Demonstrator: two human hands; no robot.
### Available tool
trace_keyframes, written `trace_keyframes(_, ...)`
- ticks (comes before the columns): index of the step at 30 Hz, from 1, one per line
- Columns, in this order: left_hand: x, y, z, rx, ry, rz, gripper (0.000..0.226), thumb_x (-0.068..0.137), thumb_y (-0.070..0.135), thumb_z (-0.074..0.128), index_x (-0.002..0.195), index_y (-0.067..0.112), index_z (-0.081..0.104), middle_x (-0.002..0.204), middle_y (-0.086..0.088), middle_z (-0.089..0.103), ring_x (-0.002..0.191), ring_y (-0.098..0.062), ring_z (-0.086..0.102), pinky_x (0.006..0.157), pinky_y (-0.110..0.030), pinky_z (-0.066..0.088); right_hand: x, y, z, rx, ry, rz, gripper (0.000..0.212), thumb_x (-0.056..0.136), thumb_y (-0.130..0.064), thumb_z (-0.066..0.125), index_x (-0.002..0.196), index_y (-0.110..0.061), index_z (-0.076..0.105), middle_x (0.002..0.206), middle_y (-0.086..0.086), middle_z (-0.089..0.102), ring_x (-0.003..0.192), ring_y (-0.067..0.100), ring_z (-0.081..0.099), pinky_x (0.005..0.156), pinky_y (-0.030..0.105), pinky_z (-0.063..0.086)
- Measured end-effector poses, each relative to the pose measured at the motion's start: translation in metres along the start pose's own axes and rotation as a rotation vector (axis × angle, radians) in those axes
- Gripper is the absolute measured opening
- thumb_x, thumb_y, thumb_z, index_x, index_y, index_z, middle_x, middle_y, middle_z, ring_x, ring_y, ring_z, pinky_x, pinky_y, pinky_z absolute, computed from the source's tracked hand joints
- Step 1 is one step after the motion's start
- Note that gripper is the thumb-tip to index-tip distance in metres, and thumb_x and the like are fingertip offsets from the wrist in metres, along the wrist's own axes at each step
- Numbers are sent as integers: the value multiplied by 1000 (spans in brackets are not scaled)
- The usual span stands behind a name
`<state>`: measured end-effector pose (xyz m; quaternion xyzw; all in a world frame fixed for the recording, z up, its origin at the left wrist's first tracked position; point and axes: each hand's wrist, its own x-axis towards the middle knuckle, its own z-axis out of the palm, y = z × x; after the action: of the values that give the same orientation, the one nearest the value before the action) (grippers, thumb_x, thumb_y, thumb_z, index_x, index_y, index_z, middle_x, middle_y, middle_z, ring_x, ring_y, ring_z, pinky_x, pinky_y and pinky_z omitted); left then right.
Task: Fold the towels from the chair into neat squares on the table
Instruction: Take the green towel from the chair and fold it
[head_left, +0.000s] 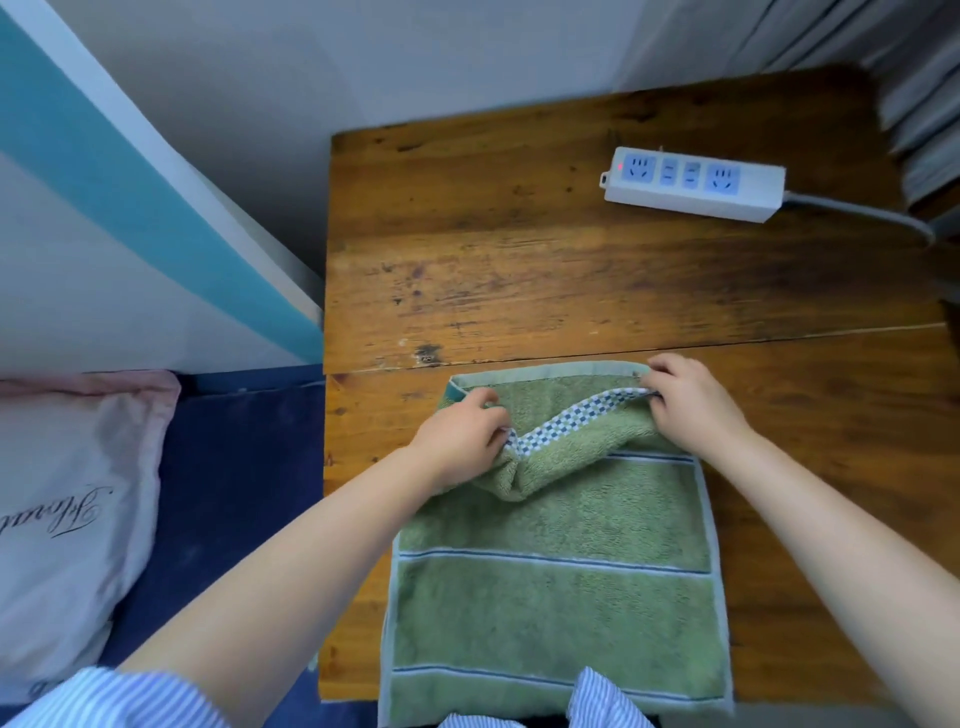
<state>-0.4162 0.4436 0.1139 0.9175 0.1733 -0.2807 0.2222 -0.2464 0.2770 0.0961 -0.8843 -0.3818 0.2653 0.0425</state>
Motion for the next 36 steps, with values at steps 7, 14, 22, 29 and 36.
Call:
trace_keyframes(7, 14, -2, -3, -1, -192, 82, 13, 97, 16, 38, 85, 15, 44, 89, -5, 48, 83, -21, 45, 71, -29, 36, 4, 0, -2, -60, -31, 2, 32, 90, -6, 45, 118, -2, 59, 137, 13, 45, 128, 29, 36, 103, 41, 37)
trace_keyframes(14, -8, -38, -22, 44, -110, -124, 15, 97, 19, 42, 85, 15, 51, 87, -6, 61, 74, -21, 50, 64, -29, 40, 17, -9, -12, -132, -150, 38, 26, 88, -8, 45, 107, -2, 62, 120, 13, 48, 114, 28, 42, 90, 36, 42)
trace_keyframes(22, -33, -65, -12, -287, 330, -303, 21, 90, 19, 58, 100, 3, 66, 87, 1, 50, 85, -15, 45, 73, -23, 32, 26, -3, -28, -44, -230, -7, 20, 85, -18, 59, 102, -9, 62, 93, 5, 47, 104, 26, 46, 79, 29, 35)
trace_keyframes(29, -45, -75, -1, -447, 501, -353, 14, 85, 15, 65, 90, 3, 65, 85, 3, 48, 87, -14, 44, 69, -19, 32, 26, -3, -39, 108, -203, -87, 16, 85, -16, 61, 73, -14, 50, 70, -2, 46, 71, 18, 43, 55, 22, 29)
trace_keyframes(36, -52, -87, -6, -419, 357, -282, 17, 93, 21, 53, 80, 12, 46, 73, -3, 53, 71, -21, 48, 55, -24, 32, 20, 6, -56, 226, -218, -58, 36, 83, -11, 63, 59, -17, 36, 63, 0, 42, 66, 20, 39, 55, 28, 27)
